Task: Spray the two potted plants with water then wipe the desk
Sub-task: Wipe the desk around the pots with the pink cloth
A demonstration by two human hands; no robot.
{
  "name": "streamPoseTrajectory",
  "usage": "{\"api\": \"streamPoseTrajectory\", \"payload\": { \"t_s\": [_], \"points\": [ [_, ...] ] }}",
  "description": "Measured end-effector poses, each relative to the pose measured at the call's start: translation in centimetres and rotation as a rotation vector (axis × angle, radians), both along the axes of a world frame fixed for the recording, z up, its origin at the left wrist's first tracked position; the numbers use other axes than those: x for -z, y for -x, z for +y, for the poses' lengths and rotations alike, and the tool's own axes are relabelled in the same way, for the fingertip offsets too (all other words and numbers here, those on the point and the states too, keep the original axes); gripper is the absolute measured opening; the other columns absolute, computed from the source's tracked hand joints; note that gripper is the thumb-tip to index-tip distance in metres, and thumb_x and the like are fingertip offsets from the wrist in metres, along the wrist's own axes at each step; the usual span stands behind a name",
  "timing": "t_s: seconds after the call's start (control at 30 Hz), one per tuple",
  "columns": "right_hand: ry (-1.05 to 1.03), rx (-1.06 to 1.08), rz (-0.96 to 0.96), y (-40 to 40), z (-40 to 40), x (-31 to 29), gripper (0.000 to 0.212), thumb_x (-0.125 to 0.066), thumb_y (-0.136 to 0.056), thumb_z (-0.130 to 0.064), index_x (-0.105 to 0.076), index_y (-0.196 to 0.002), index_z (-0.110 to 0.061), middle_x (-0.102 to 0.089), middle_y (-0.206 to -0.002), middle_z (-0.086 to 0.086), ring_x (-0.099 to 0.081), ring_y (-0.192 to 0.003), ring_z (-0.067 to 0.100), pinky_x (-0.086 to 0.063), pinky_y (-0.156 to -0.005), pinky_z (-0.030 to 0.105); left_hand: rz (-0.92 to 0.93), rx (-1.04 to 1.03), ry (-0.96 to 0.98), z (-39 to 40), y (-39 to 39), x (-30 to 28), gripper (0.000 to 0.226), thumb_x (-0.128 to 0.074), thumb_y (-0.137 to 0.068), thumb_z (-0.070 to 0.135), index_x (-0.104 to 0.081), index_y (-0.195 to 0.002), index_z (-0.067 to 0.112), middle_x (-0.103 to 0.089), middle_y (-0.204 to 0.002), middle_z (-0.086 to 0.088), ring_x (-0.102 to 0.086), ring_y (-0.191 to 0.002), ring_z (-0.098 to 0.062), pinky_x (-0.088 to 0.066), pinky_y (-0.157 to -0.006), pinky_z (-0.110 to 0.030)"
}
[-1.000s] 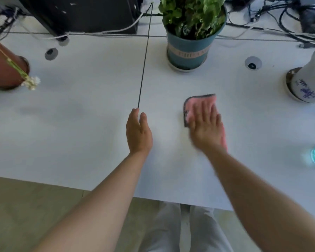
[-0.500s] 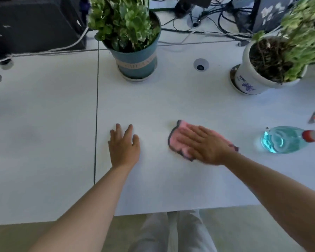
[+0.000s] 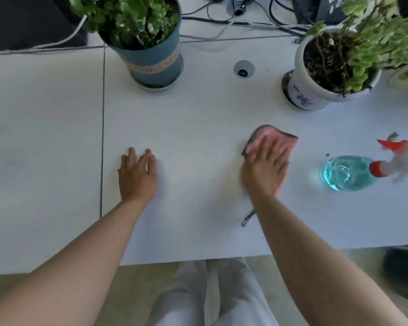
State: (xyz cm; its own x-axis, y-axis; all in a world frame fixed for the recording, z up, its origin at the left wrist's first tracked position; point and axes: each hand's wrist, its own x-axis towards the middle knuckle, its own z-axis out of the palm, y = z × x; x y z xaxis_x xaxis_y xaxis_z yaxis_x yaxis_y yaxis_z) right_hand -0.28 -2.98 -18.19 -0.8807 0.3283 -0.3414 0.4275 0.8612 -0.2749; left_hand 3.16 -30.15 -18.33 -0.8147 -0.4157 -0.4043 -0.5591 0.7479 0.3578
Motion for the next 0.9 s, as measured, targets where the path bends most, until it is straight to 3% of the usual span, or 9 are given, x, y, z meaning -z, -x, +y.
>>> {"api": "streamPoseTrajectory", "payload": {
  "t_s": [0.1, 0.13, 0.3, 0.47, 0.53, 0.63, 0.77, 0.8, 0.9],
  "points": [
    [0.16, -0.974, 0.03, -4.7, -5.7, 0.8, 0.059, -0.019, -0.102, -0.046, -0.005, -0.157, -0.033, 0.005, -0.166, -0.006, 0.015, -0.151, 0.02, 0.004, -0.123, 0.042, -0.031, -0.047, -0.136, -0.6, 0.6, -1.8, 0.05, -0.028, -0.103, 0.045, -0.052, -0.14, 0.021, -0.019, -0.164, -0.009, -0.013, -0.151, -0.025, -0.011, -0.123, -0.038],
    [0.151, -1.121, 0.08, -3.8, -4.9, 1.1, 0.059, -0.018, -0.101, -0.048, -0.008, -0.157, -0.033, 0.004, -0.165, -0.008, 0.011, -0.151, 0.018, 0.003, -0.123, 0.042, -0.025, -0.041, -0.181, -0.9, 0.6, -2.3, 0.051, -0.028, -0.103, 0.044, -0.051, -0.141, 0.018, -0.021, -0.163, -0.008, -0.015, -0.151, -0.022, -0.012, -0.122, -0.036],
    [0.095, -0.305, -0.02, -2.0, -11.2, -0.3, 0.059, -0.021, -0.103, -0.04, 0.0, -0.158, -0.031, 0.01, -0.167, 0.0, 0.014, -0.153, 0.026, 0.008, -0.124, 0.044, 0.142, -0.202, -0.243, -3.9, -2.4, -3.1, 0.05, -0.029, -0.104, 0.039, -0.043, -0.147, 0.017, -0.039, -0.156, -0.001, -0.03, -0.146, -0.014, -0.02, -0.118, -0.028],
    [0.215, -1.541, -0.053, -10.4, -19.0, -0.6, 0.059, -0.014, -0.101, -0.048, 0.006, -0.155, -0.035, 0.012, -0.166, -0.005, 0.018, -0.152, 0.023, 0.006, -0.122, 0.044, 0.255, -0.285, -0.187, -5.7, -5.7, -3.8, 0.052, -0.024, -0.104, 0.038, -0.044, -0.145, 0.013, -0.043, -0.153, -0.005, -0.035, -0.144, -0.018, -0.025, -0.119, -0.035],
    [0.109, -1.355, 0.027, -7.4, -18.5, 0.5, 0.062, -0.006, -0.098, -0.052, 0.006, -0.156, -0.035, 0.012, -0.166, -0.005, 0.013, -0.153, 0.023, 0.006, -0.121, 0.042, 0.254, -0.342, -0.169, -6.7, -6.7, -3.6, 0.051, -0.027, -0.104, 0.035, -0.044, -0.146, 0.012, -0.043, -0.153, -0.006, -0.035, -0.143, -0.019, -0.025, -0.119, -0.035],
    [0.091, -0.596, -0.027, -6.5, -18.3, 0.3, 0.061, -0.016, -0.102, -0.045, 0.0, -0.158, -0.03, 0.01, -0.167, 0.001, 0.013, -0.153, 0.028, 0.01, -0.121, 0.041, 0.259, -0.436, -0.18, -6.1, -6.3, -3.0, 0.05, -0.03, -0.103, 0.032, -0.043, -0.146, 0.01, -0.042, -0.153, -0.008, -0.035, -0.143, -0.021, -0.025, -0.119, -0.037],
    [0.2, -1.501, 0.009, -13.3, -15.2, 0.3, 0.059, -0.023, -0.101, -0.05, -0.012, -0.156, -0.035, 0.003, -0.165, -0.004, 0.009, -0.152, 0.023, 0.001, -0.123, 0.045, 0.29, -0.318, -0.184, -3.4, -5.2, -2.7, 0.049, -0.033, -0.103, 0.031, -0.044, -0.145, 0.009, -0.041, -0.154, -0.01, -0.032, -0.145, -0.023, -0.023, -0.12, -0.038],
    [0.162, -1.505, 0.072, -12.0, -12.6, 0.7, 0.059, -0.019, -0.1, -0.053, -0.01, -0.156, -0.037, 0.003, -0.165, -0.007, 0.008, -0.152, 0.02, -0.002, -0.124, 0.046, 0.281, -0.306, -0.188, -3.0, -5.2, -2.5, 0.049, -0.033, -0.103, 0.03, -0.044, -0.145, 0.01, -0.04, -0.155, -0.01, -0.032, -0.146, -0.023, -0.023, -0.12, -0.038],
    [0.02, -0.603, 0.05, -8.0, -5.7, 1.2, 0.062, -0.012, -0.097, -0.051, -0.003, -0.157, -0.036, 0.007, -0.167, -0.006, 0.008, -0.154, 0.02, -0.003, -0.124, 0.046, 0.214, -0.243, -0.169, -1.4, -5.6, -1.6, 0.049, -0.034, -0.102, 0.03, -0.041, -0.146, 0.011, -0.037, -0.156, -0.008, -0.027, -0.147, -0.023, -0.023, -0.12, -0.04]
  ]
}}
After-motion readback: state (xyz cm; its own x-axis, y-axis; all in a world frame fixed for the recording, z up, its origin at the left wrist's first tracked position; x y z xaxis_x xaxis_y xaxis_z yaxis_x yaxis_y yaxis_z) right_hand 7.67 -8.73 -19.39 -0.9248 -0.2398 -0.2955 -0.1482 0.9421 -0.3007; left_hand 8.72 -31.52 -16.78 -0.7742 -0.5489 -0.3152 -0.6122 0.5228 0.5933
